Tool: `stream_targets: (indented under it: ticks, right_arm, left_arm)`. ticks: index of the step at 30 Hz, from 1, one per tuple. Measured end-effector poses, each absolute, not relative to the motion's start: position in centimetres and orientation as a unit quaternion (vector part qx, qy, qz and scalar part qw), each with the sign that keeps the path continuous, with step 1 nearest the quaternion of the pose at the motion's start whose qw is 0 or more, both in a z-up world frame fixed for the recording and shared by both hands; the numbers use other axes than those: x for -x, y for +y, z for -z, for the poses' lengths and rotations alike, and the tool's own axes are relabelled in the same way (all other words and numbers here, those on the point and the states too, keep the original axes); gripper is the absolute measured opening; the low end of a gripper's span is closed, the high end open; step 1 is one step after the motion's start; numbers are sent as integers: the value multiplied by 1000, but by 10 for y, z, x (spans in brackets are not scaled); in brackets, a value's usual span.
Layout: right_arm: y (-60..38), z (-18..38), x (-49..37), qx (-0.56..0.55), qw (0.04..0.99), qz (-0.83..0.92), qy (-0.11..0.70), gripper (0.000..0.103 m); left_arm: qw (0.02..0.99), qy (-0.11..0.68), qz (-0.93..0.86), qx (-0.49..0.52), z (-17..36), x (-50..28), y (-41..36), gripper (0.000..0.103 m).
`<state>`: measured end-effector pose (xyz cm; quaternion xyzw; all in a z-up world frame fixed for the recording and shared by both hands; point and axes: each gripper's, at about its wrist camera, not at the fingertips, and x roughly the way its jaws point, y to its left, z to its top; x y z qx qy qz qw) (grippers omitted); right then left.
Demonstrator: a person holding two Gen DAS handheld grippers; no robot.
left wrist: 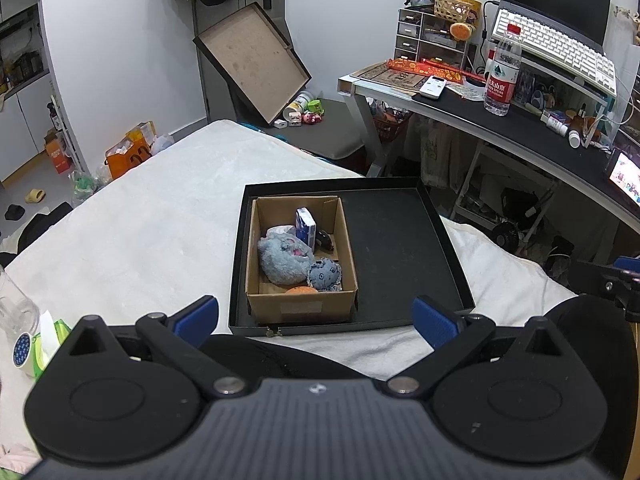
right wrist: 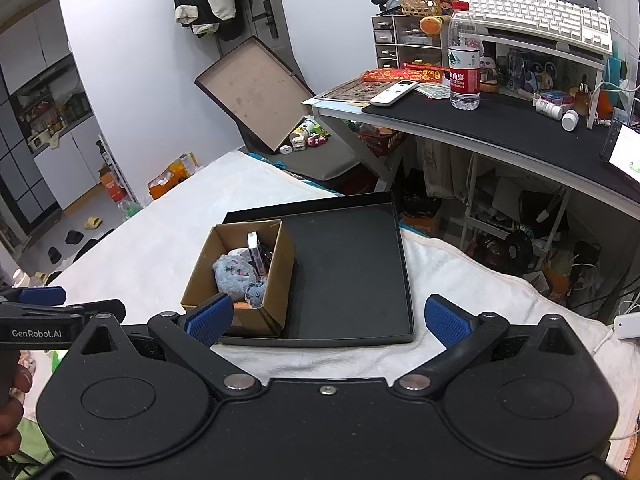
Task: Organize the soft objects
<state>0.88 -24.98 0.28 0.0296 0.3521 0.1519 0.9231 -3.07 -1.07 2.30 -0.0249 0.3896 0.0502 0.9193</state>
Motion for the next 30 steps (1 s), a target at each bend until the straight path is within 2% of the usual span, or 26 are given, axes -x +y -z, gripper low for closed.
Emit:
stream_targets:
  ticks: [30]
  right_arm:
    - [-255,1,-16,-46,922,-152,352,103]
  left_arm:
    - [921,385,-54,24,-27,24,-12,102]
